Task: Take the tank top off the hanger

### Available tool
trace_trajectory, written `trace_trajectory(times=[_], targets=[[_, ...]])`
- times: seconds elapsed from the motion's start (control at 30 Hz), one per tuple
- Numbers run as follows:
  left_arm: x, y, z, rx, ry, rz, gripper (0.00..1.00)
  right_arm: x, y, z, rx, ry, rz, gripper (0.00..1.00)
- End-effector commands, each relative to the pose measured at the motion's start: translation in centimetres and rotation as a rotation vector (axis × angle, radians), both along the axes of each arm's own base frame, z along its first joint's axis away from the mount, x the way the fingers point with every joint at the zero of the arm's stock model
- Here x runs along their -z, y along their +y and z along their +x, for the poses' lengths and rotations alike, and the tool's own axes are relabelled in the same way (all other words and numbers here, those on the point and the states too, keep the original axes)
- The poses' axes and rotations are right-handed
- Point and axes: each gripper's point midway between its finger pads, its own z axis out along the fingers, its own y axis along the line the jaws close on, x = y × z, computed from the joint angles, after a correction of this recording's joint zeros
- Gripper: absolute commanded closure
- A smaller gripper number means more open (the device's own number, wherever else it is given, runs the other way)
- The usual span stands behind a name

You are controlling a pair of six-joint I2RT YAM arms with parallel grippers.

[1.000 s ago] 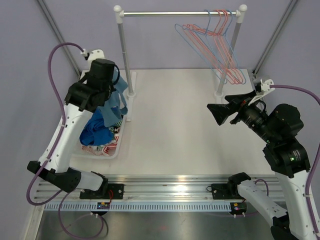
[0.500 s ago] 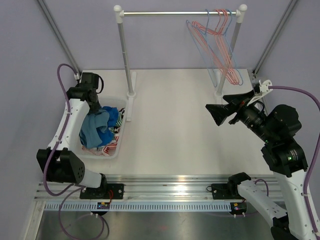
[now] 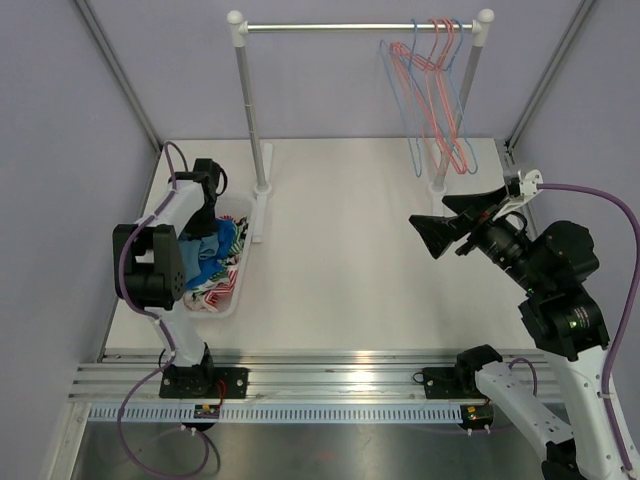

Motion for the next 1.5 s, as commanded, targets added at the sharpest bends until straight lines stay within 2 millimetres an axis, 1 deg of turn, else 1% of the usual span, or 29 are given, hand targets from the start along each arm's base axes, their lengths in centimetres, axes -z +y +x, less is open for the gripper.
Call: trace_trajectory(times=[0.0, 0.1, 0.13, 0.2, 0.23, 0.27, 0.33, 0.37, 0.43, 0.47, 0.5, 0.53, 0.57, 0.6, 0.67, 0.7, 0.8, 0.9, 0.93, 0.97, 1.0, 1.03, 1.07, 1.1, 1.13, 1.3, 1.37, 1.4, 1.47], targets=[[7.2, -3.5, -3.0, -0.039, 0.155, -0.189, 1.00, -1.6, 0.3, -0.7, -0.031, -0.066, 0.037, 0.00], [5.3, -3.3, -1.9, -0.062, 0.076, -0.173, 1.00, -1.7, 0.1, -1.1, -0.024, -0.076, 0.024, 0.00], [3.4, -3.0, -1.2, -0.065, 0.003, -0.164, 0.99, -1.5, 0.0, -1.1, -0.020, -0.074, 0.013, 0.00], [1.2, -2.3, -0.4, -0.085, -0.078, -0.126, 0.90, -1.8, -0.3, -1.2, -0.012, -0.082, 0.007, 0.01], [-0.9, -1.8, 0.1, -0.094, -0.147, -0.111, 0.68, -1.7, -0.4, -1.3, -0.007, -0.082, 0.003, 0.01], [-1.9, -1.8, 0.3, -0.096, -0.183, -0.109, 0.54, -1.8, -0.4, -1.4, -0.008, -0.084, 0.004, 0.01], [-3.8, -1.7, 0.7, -0.100, -0.249, -0.110, 0.34, -1.9, -0.5, -1.4, -0.001, -0.083, 0.009, 0.01], [-5.4, -1.7, 0.7, -0.097, -0.301, -0.116, 0.21, -1.9, -0.5, -1.2, 0.005, -0.080, 0.007, 0.01], [-6.8, -1.9, 0.8, -0.087, -0.348, -0.129, 0.15, -1.4, -0.6, -0.7, 0.017, -0.053, -0.001, 0.01], [-8.5, -2.0, 0.8, -0.079, -0.398, -0.139, 0.14, -1.5, -0.6, -0.6, 0.022, -0.045, -0.002, 0.00], [-9.1, -2.1, 0.7, -0.072, -0.415, -0.144, 0.06, -1.2, -0.6, -0.5, 0.027, -0.026, -0.007, 0.01], [-10.0, -2.2, 0.7, -0.065, -0.444, -0.151, 0.02, -0.7, -0.7, 0.3, 0.044, 0.003, -0.013, 0.01], [-10.7, -2.4, 0.7, -0.059, -0.464, -0.161, 0.01, -0.8, -0.7, 0.4, 0.048, 0.008, -0.013, 0.00], [-12.2, -2.4, 0.4, -0.057, -0.507, -0.164, 0.01, -0.4, -0.9, 0.8, 0.065, 0.026, -0.019, 0.01], [-13.7, -2.4, 0.2, -0.046, -0.553, -0.168, 0.01, -0.2, -0.9, 1.4, 0.079, 0.049, -0.020, 0.01], [-15.1, -2.3, -0.2, -0.046, -0.598, -0.163, 0.01, 0.2, -0.9, 1.7, 0.085, 0.068, -0.029, 0.00], [-17.4, -2.0, -0.7, -0.046, -0.655, -0.151, 0.01, 0.1, -1.3, 2.0, 0.117, 0.085, -0.034, 0.00], [-20.4, -3.1, -1.6, 0.012, -0.735, -0.206, 0.01, 0.3, -2.4, 2.6, 0.189, 0.111, -0.039, 0.01], [-22.3, -4.1, -2.5, 0.059, -0.792, -0.229, 0.01, 0.5, -2.8, 2.6, 0.209, 0.119, -0.042, 0.00], [-23.2, -4.5, -3.1, 0.084, -0.821, -0.222, 0.01, 0.4, -3.3, 2.7, 0.236, 0.122, -0.046, 0.01], [-24.2, -4.7, -3.9, 0.106, -0.853, -0.204, 0.01, 1.1, -4.3, 2.8, 0.294, 0.152, -0.061, 0.00], [-25.8, -5.1, -5.3, 0.133, -0.911, -0.186, 0.01, 1.2, -4.8, 3.0, 0.324, 0.162, -0.072, 0.00], [-26.4, -5.2, -6.1, 0.147, -0.936, -0.180, 0.01, 1.5, -5.3, 3.1, 0.353, 0.179, -0.082, 0.01], [-26.6, -5.2, -7.0, 0.166, -0.941, -0.170, 0.01, 2.4, -6.6, 3.2, 0.427, 0.220, -0.106, 0.00], [-27.9, -5.1, -8.6, 0.178, -0.991, -0.161, 0.01, 2.4, -7.2, 3.1, 0.454, 0.226, -0.111, 0.01], [-28.9, -4.3, -13.2, 0.204, -1.056, -0.151, 0.01, 4.1, -11.2, 1.6, 0.642, 0.284, -0.185, 0.00], [-28.3, -4.7, -14.2, 0.229, -1.064, -0.173, 0.01, 4.7, -11.9, 1.0, 0.663, 0.297, -0.216, 0.01], [-28.5, -4.5, -15.3, 0.238, -1.096, -0.184, 0.01, 5.3, -12.2, 0.6, 0.668, 0.316, -0.244, 0.00], [-27.7, -4.5, -16.1, 0.248, -1.094, -0.192, 0.01, 5.6, -12.4, 0.1, 0.674, 0.326, -0.250, 0.01]])
